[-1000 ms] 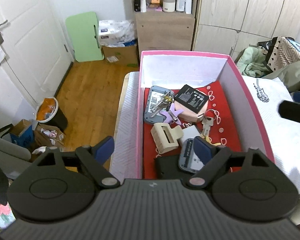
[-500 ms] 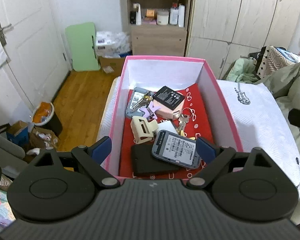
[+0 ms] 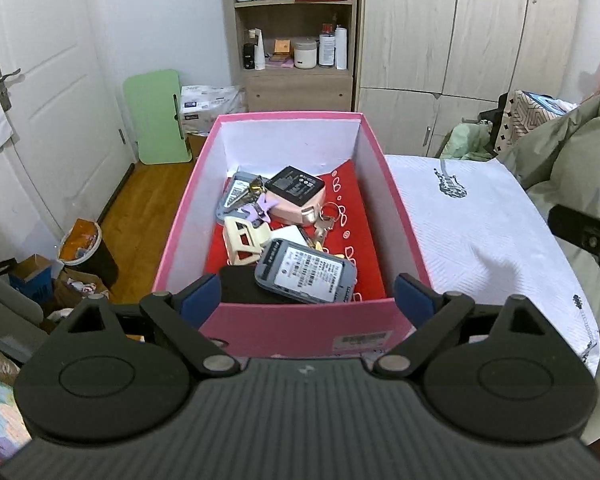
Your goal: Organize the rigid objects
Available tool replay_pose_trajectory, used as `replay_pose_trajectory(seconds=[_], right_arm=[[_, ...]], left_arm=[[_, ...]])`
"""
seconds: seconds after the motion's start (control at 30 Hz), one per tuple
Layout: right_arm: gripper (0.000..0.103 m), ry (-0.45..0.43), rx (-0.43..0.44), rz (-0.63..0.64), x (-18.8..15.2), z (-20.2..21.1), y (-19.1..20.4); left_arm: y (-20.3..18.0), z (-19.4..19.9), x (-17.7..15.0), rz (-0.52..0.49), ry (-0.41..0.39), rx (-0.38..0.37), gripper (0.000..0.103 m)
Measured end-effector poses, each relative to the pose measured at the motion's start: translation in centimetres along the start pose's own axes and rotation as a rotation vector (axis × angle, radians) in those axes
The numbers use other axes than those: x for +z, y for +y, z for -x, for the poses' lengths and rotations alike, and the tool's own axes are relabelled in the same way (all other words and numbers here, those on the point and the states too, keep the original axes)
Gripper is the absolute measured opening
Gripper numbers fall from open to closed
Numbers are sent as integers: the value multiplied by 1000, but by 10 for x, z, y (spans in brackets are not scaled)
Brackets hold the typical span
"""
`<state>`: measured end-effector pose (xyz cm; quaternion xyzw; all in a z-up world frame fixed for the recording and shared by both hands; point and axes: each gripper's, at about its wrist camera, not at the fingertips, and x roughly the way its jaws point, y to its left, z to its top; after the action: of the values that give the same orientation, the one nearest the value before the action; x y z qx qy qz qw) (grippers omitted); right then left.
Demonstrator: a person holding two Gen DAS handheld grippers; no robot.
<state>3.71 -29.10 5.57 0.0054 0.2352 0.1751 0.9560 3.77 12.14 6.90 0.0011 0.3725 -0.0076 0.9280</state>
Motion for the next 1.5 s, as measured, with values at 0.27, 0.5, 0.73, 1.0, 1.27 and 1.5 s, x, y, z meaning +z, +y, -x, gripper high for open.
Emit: replay_pose_trajectory(seconds=[0.27, 0.5, 0.73, 1.0, 1.27, 1.5], right_arm=[[103, -8, -78, 38, -9, 10, -2], [103, 6, -70, 7, -13, 8, -10], [103, 12, -76, -39, -21, 1, -16], [103, 9, -89, -56, -26, -1, -18], [103, 2, -110, -63, -29, 1, -24], [103, 0, -124, -64, -33, 3, -26]], left_arm=[[-10, 2, -12, 9, -35, 46, 94], [-13, -2, -16, -3, -23, 42, 94], [-14, -2, -17, 15, -38, 38, 94], [-21, -3, -20, 17, -34, 17, 94], [-25, -3, -22, 32, -39, 34, 95], [-25, -2, -23, 33, -43, 55, 95]])
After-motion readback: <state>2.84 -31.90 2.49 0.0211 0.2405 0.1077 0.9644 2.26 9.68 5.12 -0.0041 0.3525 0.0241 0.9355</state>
